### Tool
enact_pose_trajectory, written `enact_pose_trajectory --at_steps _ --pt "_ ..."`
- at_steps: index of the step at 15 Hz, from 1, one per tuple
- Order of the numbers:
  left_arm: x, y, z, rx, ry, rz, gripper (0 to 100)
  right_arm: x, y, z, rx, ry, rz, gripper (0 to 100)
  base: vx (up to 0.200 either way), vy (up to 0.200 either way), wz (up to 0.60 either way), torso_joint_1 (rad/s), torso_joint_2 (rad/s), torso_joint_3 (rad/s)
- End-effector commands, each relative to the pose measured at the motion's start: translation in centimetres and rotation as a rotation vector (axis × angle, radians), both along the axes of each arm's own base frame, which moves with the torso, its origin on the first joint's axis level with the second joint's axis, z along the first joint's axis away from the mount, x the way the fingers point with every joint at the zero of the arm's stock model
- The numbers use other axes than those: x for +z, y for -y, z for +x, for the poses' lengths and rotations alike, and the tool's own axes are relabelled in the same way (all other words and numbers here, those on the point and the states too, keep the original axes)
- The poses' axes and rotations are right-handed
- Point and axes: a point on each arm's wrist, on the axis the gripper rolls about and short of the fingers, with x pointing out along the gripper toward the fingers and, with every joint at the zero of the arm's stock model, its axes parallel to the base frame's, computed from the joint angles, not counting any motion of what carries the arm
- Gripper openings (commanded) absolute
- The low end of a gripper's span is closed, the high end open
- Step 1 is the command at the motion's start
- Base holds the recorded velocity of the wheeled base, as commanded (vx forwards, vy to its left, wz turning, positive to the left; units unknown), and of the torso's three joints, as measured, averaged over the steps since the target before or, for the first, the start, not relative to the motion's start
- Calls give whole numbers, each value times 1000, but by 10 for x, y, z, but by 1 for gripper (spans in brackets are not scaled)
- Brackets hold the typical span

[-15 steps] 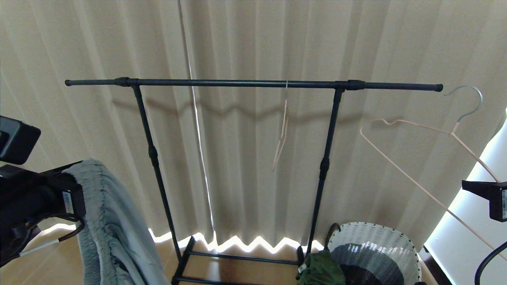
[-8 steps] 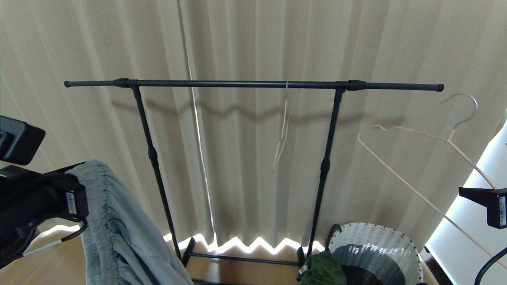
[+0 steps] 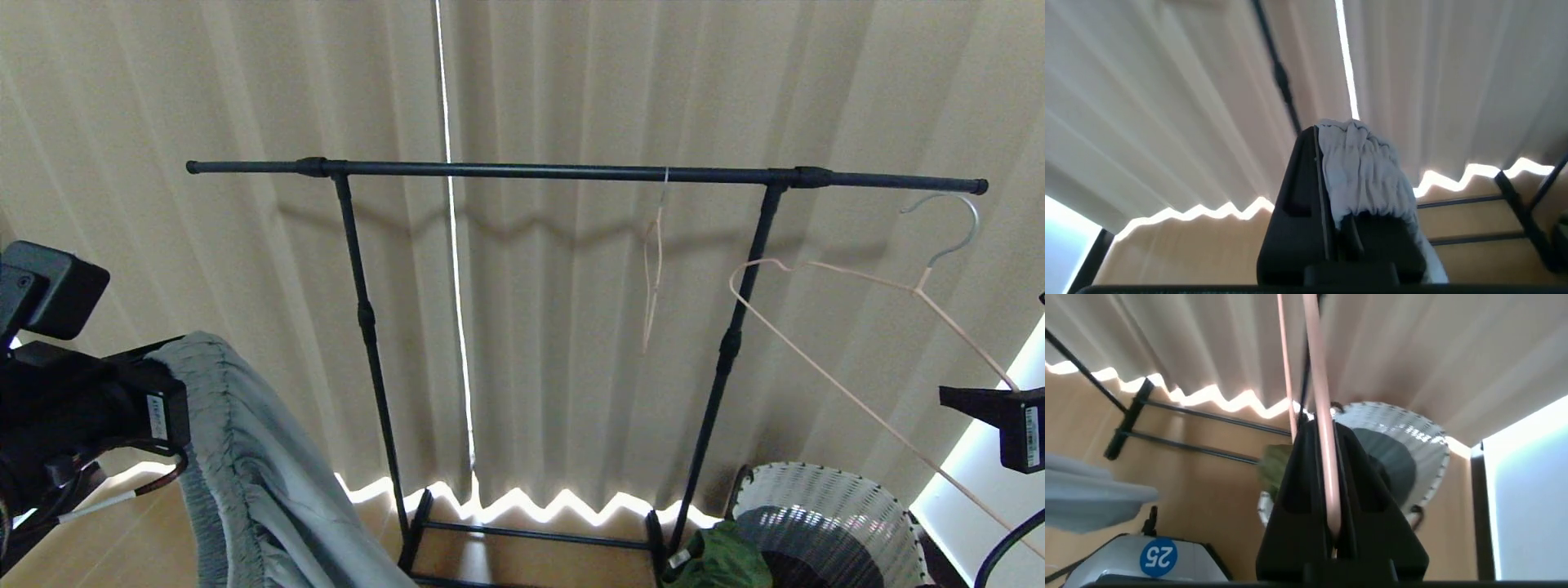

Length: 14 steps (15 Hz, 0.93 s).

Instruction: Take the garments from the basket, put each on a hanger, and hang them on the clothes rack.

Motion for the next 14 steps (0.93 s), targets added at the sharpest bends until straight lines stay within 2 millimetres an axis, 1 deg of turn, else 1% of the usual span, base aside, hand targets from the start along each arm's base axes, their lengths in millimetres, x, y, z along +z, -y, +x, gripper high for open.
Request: enact_pose_trajectory --at_steps 1,5,6,8,10,12,13,14 --pt "0 0 0 -1 2 0 0 0 0 0 2 -2 1 0 0 0 0 0 0 0" --pt "-1 0 0 -2 -3 3 0 3 -3 -2 16 18 1 0 0 0 0 0 0 0" --pt "-2 0 -1 -2 -6 3 0 6 -4 -6 27 35 7 0 0 0 0 0 0 0" --pt "1 1 0 -4 3 2 0 10 -5 -7 77 57 34 0 0 0 0 0 0 0" --pt "7 4 2 -20 21 -8 0 15 -7 -12 130 87 56 0 0 0 0 0 0 0" --pt "17 6 8 -22 47 -21 0 21 -17 -20 222 124 80 0 0 0 0 0 0 0" --pt "19 6 9 -23 56 -25 0 21 -18 -21 232 126 84 0 0 0 0 0 0 0" --pt "24 8 16 -19 62 -45 0 24 -26 -26 291 138 115 0 0 0 0 0 0 0"
